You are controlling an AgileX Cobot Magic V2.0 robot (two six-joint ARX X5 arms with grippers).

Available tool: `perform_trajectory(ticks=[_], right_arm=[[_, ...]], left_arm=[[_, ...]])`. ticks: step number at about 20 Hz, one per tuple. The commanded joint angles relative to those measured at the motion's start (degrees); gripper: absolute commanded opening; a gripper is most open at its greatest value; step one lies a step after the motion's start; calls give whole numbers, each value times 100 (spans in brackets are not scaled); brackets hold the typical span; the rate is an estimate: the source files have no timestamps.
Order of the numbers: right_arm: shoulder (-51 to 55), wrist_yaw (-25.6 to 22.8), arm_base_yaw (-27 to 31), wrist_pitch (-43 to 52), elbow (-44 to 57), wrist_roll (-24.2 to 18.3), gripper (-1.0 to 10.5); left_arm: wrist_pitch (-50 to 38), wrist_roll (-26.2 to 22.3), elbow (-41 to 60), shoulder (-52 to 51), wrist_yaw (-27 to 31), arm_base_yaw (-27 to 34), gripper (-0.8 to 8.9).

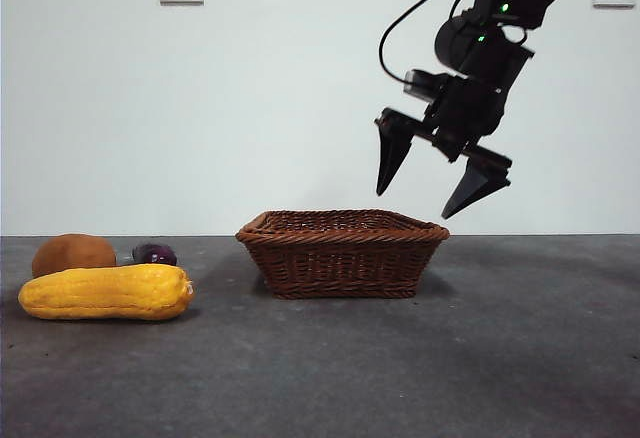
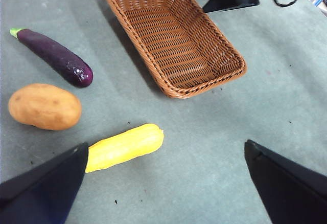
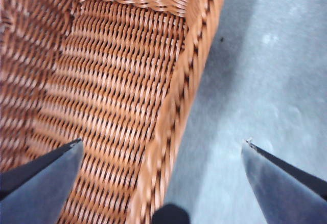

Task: Help me put the vegetables on the table into the basket

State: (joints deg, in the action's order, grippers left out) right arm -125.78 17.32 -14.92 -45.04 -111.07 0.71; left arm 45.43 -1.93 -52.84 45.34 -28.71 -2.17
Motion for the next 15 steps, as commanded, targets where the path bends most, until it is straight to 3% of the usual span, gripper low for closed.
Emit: perform_trajectory(ticks=[1,4,6,10,15], right_arm=[[-258,-33,-85,109,-24,92,626],[-446,-48,-155,188,-24,125,618],[-514,-118,-173,210,-24,184,529],[-684,-192,-208,192,-24,282,496],[-723,-306,-275,201,-24,345,123]], left_arm=[[-2,-4,-20,35,-22,-17,669],[-4,-4,-20,81,-22,-17,669],[-4,-4,-20,92,-17,-15,669],[2,-4,-20,107,0,-17,669],[17,-4,-20,107,22,-15,669]])
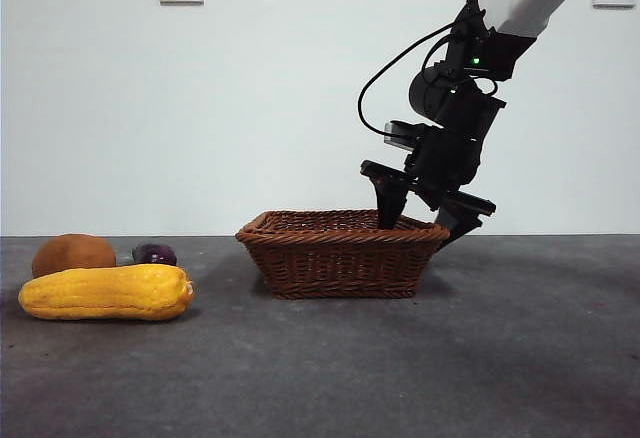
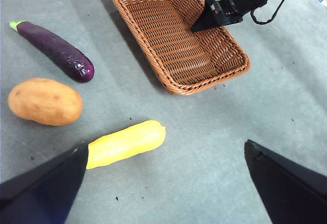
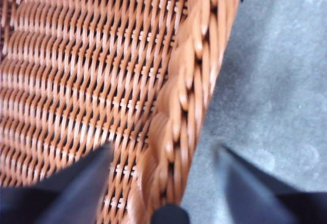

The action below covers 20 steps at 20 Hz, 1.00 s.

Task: Help me put the vegetables on the table into the basket

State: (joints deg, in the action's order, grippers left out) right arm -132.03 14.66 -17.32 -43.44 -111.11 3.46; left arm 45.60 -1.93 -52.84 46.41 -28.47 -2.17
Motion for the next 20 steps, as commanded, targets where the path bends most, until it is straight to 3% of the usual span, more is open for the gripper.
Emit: perform_trajectory(ticks=[1,4,10,13,20], right_arm=[[-98,-39,-35,42,-20,92,85],[-98,-122,-35,55,-20,144,-11],[105,33,-35,15,-24,254,-12],[846,35,-35,-232,-26,177,-12],[3018,66,-35,-1512,-26,-498,-12]], left_arm=[[7,-4,-20,0,-2,-15,669],[26,-4,-20,11,-2,-15,669],[83,-24,-20,39,160,-17,669],[81,-96,-20,79,166,-15,669],[79,-122,-20,334,162,-17,669]])
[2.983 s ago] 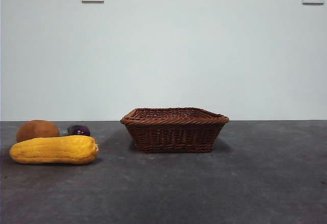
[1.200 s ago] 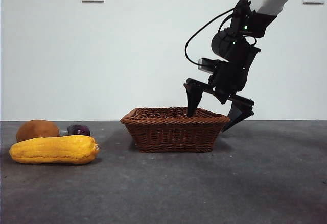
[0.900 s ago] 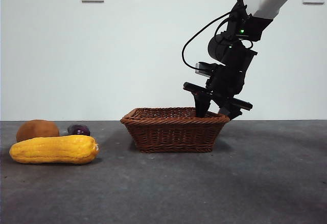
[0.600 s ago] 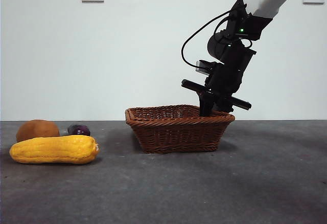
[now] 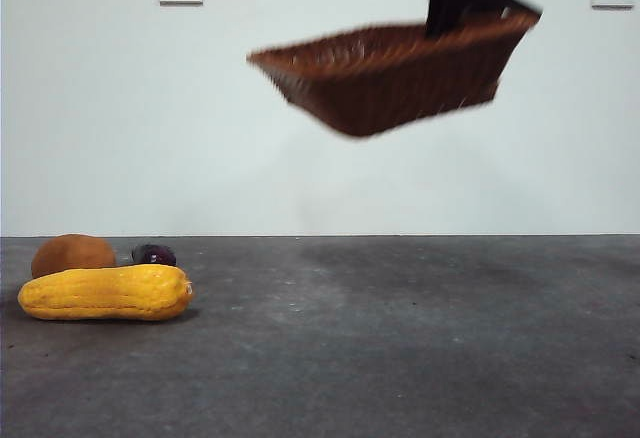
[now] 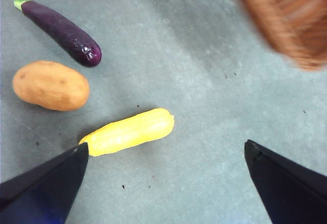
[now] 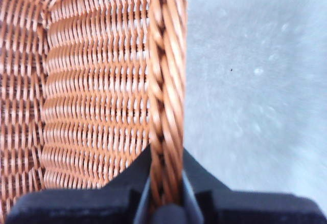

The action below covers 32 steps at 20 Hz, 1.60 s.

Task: Help me put the vegetables on the table into the basket

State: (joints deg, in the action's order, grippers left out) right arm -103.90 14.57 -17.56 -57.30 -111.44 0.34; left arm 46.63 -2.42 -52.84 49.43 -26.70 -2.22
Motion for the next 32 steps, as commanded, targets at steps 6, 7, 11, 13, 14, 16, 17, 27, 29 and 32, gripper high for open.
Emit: perform_trajectory(ticks=[6,7,11,13,14,16,17,27,29,32], right_arm=[[1207,105,-11,-1147,7,-407,-12],[1276,105,-11,-1276,7,-459,-12],[1333,107,-11,-1582,59,-577,-12],[1335,107,-11,-1545,203,-577,-12],[1342,109,-11,-1495,334,-579,-12],[1388,109,-11,-1283,752,-566,-12],[1443,111,-11,-1054,1060,-505,-12],[1937,323,0,490,3383,-190,-12],[1974,404,0,549,3386,-219,-12],[1980,706,0,647,3477,-256,-12]], left_arm=[[-105,-116,-20,103,-24,-13,669],[-127,-131,-20,120,-24,-13,669],[-122,-234,-20,201,-28,-20,669],[-125,-258,-20,223,-28,-68,669],[-127,-284,-20,232,-26,-90,669],[-127,-302,-20,234,-28,-98,669],[-125,-323,-20,234,-26,-98,669],[-177,-1300,-20,326,-4,-146,669],[-173,-1858,-20,527,-7,-262,669],[-131,-2697,-20,1099,293,-708,669]])
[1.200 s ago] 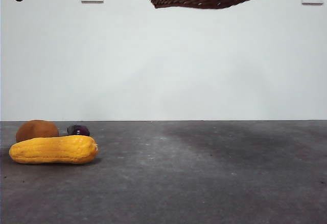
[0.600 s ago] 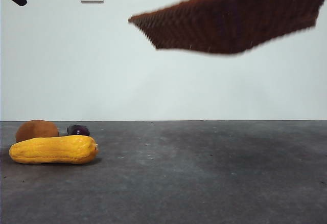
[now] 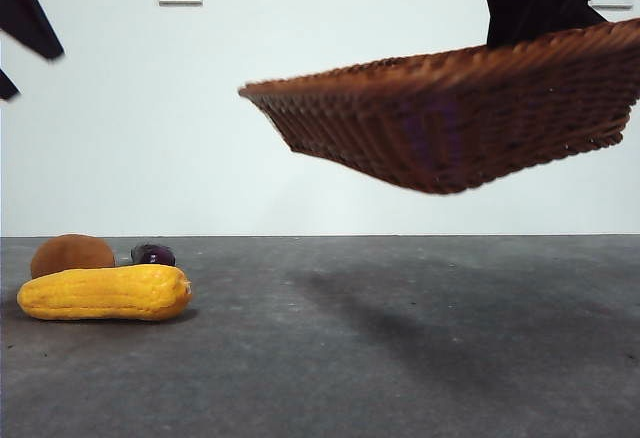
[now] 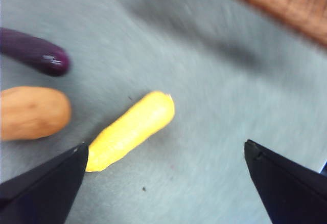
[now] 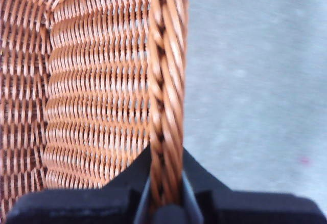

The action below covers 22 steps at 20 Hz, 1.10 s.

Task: Help me put the vegetables on the table into the basket

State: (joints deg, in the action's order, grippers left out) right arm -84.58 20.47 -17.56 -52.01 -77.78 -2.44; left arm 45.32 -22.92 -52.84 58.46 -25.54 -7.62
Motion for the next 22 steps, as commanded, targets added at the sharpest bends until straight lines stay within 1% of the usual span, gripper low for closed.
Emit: perform_trajectory(ticks=[1,3,5,6,7,8,10,12,13,15,22], right_arm=[[48,118,2,232,232,26,-12],[48,214,96,411,505,52,-12],[48,610,195,619,807,70,-12],[50,682,247,688,946,68,-12],[50,682,308,752,1058,52,-12],[50,732,356,841,1158,44,-12],[50,1008,490,955,1241,0,-12],[50,1224,527,1099,1244,-17,-12],[50,1259,527,1106,1244,-17,-12],[50,1261,527,1058,1244,-24,-12],[50,1259,527,994,1244,-72,-12]], left_arm=[[-2,-914,-20,407,442,-369,669],[-151,-1381,-20,780,1001,-704,669],[-428,-1871,-20,1110,1353,-940,669],[-564,-2092,-20,1250,1528,-1008,669],[-691,-2190,-20,1375,1666,-1058,669],[-748,-2286,-20,1493,1659,-1088,669],[-774,-2529,-20,1766,1661,-1095,669],[-881,-2594,-20,2140,1663,-1095,669],[-968,-2592,-22,2365,1661,-1095,669],[-1156,-2590,-42,2723,1661,-1095,669],[-1189,-2527,-627,3659,1631,-1123,658]])
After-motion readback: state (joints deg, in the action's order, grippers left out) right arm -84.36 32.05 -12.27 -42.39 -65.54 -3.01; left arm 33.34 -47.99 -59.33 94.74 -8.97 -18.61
